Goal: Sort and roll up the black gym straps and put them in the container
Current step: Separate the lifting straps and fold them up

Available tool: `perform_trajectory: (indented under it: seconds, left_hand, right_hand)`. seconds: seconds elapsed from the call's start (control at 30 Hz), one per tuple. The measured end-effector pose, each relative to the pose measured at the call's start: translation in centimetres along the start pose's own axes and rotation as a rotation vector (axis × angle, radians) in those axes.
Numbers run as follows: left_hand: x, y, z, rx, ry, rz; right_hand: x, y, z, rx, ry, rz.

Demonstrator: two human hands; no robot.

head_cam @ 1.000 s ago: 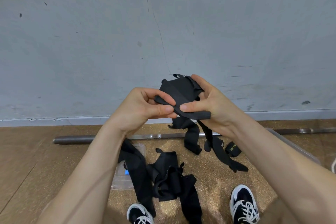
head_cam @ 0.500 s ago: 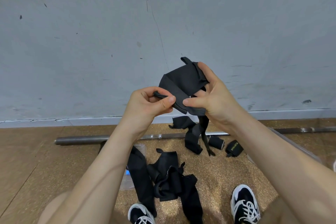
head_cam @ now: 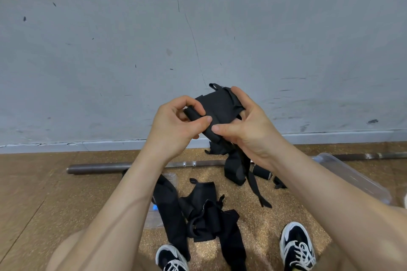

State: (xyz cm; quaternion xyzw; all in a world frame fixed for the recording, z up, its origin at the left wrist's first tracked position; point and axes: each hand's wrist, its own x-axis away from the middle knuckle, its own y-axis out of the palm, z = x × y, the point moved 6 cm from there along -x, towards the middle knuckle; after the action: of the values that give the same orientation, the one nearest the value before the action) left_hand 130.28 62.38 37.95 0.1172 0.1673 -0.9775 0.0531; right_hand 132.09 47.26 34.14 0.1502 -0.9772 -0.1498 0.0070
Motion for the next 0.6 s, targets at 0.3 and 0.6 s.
perform_trajectory:
  seconds: [0.3, 0.6]
  left_hand:
    - [0.5, -0.2, -0.4, 0.251, -0.169, -0.254]
    - [0.4, -0.1, -1.0, 0.328, -0.171, -0.215]
  right_hand:
    - [-0.4, 0.0, -0.2, -0.143, 0.102, -0.054]
    - [0.0, 0.2, -0.5, -0.204, 0.097, -0.067]
